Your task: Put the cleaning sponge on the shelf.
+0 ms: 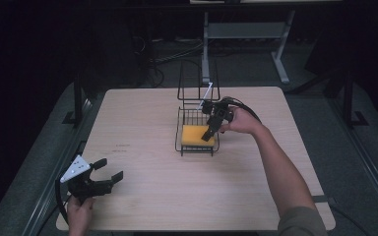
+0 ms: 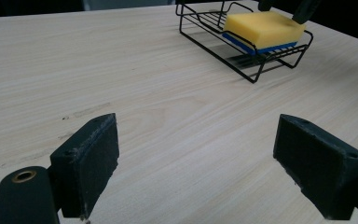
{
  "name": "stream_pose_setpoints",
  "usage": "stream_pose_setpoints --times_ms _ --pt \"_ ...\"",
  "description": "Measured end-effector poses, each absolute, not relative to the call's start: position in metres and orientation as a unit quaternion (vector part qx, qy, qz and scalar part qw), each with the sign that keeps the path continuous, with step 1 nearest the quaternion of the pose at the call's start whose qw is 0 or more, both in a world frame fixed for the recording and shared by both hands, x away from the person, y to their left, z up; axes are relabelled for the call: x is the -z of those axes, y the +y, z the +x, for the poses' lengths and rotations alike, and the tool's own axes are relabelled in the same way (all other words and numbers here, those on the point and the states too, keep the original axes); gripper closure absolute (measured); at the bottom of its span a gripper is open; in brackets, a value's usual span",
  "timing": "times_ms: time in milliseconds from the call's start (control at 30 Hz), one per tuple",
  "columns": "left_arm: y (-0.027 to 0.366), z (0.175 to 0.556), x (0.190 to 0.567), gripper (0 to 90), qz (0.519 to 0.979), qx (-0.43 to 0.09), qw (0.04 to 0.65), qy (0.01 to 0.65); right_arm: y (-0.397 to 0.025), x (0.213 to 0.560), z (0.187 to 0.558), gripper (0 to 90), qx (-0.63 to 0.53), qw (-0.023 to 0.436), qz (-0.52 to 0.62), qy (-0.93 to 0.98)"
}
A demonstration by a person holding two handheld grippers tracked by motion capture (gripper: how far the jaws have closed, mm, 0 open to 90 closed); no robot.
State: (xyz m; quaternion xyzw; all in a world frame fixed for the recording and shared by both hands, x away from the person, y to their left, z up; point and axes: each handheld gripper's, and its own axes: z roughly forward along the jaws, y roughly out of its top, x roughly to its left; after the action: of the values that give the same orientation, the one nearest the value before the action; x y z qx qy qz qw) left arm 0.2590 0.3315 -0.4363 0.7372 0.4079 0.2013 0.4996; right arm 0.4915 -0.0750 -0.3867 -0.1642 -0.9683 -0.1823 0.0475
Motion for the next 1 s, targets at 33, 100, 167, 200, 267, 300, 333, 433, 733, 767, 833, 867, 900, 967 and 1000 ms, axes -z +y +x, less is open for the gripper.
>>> stream_pose_setpoints --times_ms 33,100,167,200,267,300,333,433,733,767,833,867,900,967,1000 --pt "0.331 0.259 0.436 13.4 0.737 -0.201 0.500 0.408 -0.077 0.386 0.491 16.0 0.183 0.047 -0.167 -0.968" --pt "0.331 0.259 0.436 13.4 0.737 -0.201 0.500 0.408 -0.082 0.386 0.492 16.5 0.191 0.047 -0.165 -0.966" --pt "0.331 0.259 0.436 13.4 0.737 -0.201 0.501 0.408 -0.085 0.387 0.490 16.5 0.196 0.049 -0.175 -0.964" --pt "0.331 0.259 0.436 13.4 0.737 -0.200 0.501 0.407 -0.087 0.388 0.489 16.5 0.198 0.049 -0.174 -0.963" --pt "0.331 0.259 0.436 13.4 0.738 -0.201 0.500 0.406 -0.090 0.388 0.488 16.5 0.197 0.048 -0.177 -0.963" --pt "0.330 0.259 0.436 13.4 0.738 -0.200 0.500 0.406 -0.091 0.388 0.488 16.5 0.197 0.047 -0.177 -0.963" --pt "0.330 0.259 0.436 13.4 0.739 -0.200 0.499 0.407 -0.093 0.387 0.487 16.5 0.198 0.045 -0.178 -0.963" --pt "0.330 0.260 0.436 13.4 0.739 -0.200 0.498 0.406 -0.098 0.383 0.486 16.5 0.206 0.044 -0.180 -0.961" --pt "0.331 0.259 0.436 13.4 0.737 -0.200 0.500 0.407 -0.118 0.383 0.481 16.8 0.219 0.044 -0.197 -0.955" --pt "0.331 0.259 0.436 13.4 0.738 -0.199 0.500 0.407 -0.120 0.383 0.480 16.8 0.214 0.044 -0.199 -0.955" --pt "0.330 0.259 0.436 13.4 0.739 -0.200 0.498 0.407 -0.125 0.383 0.477 16.8 0.216 0.043 -0.203 -0.954" --pt "0.330 0.259 0.436 13.4 0.739 -0.200 0.499 0.407 -0.128 0.382 0.476 16.8 0.221 0.044 -0.203 -0.953" --pt "0.330 0.259 0.436 13.4 0.739 -0.200 0.499 0.407 -0.131 0.382 0.475 16.8 0.223 0.044 -0.207 -0.952" --pt "0.330 0.259 0.436 13.4 0.739 -0.200 0.499 0.406 -0.136 0.382 0.474 16.8 0.223 0.043 -0.212 -0.951" --pt "0.329 0.259 0.436 13.4 0.738 -0.200 0.500 0.406 -0.139 0.383 0.472 16.8 0.224 0.041 -0.215 -0.950"
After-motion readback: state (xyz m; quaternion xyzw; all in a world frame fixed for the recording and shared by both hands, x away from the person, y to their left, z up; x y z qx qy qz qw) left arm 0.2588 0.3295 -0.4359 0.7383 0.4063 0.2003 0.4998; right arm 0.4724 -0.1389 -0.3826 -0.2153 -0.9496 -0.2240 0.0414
